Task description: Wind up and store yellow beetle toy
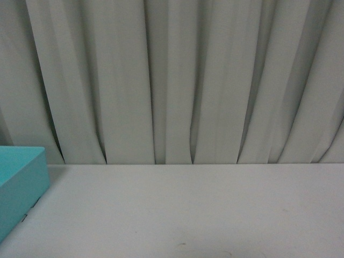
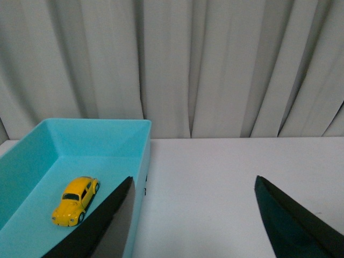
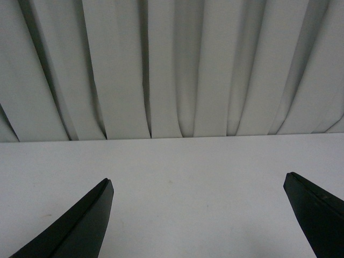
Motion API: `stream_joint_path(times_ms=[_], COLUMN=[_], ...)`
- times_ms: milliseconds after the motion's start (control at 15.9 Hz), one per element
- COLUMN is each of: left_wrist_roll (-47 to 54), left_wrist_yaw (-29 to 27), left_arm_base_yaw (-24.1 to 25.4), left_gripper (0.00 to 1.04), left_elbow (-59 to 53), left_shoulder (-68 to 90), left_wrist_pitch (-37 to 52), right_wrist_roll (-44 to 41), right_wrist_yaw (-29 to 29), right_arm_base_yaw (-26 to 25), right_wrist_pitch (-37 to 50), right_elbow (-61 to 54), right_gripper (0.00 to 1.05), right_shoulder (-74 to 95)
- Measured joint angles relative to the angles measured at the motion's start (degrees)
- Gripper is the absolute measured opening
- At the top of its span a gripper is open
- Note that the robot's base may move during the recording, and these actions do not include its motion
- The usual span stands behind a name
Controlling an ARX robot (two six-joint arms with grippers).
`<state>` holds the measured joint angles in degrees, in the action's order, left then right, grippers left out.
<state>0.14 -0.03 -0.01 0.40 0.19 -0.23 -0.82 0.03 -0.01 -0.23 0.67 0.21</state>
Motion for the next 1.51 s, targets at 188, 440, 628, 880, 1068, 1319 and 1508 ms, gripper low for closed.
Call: stream_joint_path(times_ms=[188, 440, 628, 880, 1068, 1319, 1508], left_wrist_roll=[0.0, 0.0, 0.0, 0.0, 0.0, 0.0, 0.0], left_wrist_yaw=[0.0, 0.0, 0.0, 0.0, 0.0, 0.0, 0.0], left_arm_base_yaw=[0.0, 0.0, 0.0, 0.0, 0.0, 0.0, 0.0], left_gripper=[1.00, 0.98, 0.98, 0.98, 0.98, 0.98, 0.98], left_elbow=[0.0, 0.0, 0.0, 0.0, 0.0, 0.0, 0.0], left_shoulder=[0.0, 0.0, 0.0, 0.0, 0.0, 0.0, 0.0], left_wrist_pitch=[0.0, 0.0, 0.0, 0.0, 0.0, 0.0, 0.0], right_wrist_roll=[0.0, 0.0, 0.0, 0.0, 0.0, 0.0, 0.0], right_wrist_yaw=[0.0, 0.0, 0.0, 0.0, 0.0, 0.0, 0.0], right_arm_base_yaw=[0.0, 0.0, 0.0, 0.0, 0.0, 0.0, 0.0], right_wrist_pitch=[0.0, 0.0, 0.0, 0.0, 0.0, 0.0, 0.0], right_elbow=[0.0, 0.0, 0.0, 0.0, 0.0, 0.0, 0.0], right_gripper=[0.98, 0.98, 0.98, 0.98, 0.98, 0.98, 0.98], right_shoulder=[0.0, 0.0, 0.0, 0.0, 0.0, 0.0, 0.0])
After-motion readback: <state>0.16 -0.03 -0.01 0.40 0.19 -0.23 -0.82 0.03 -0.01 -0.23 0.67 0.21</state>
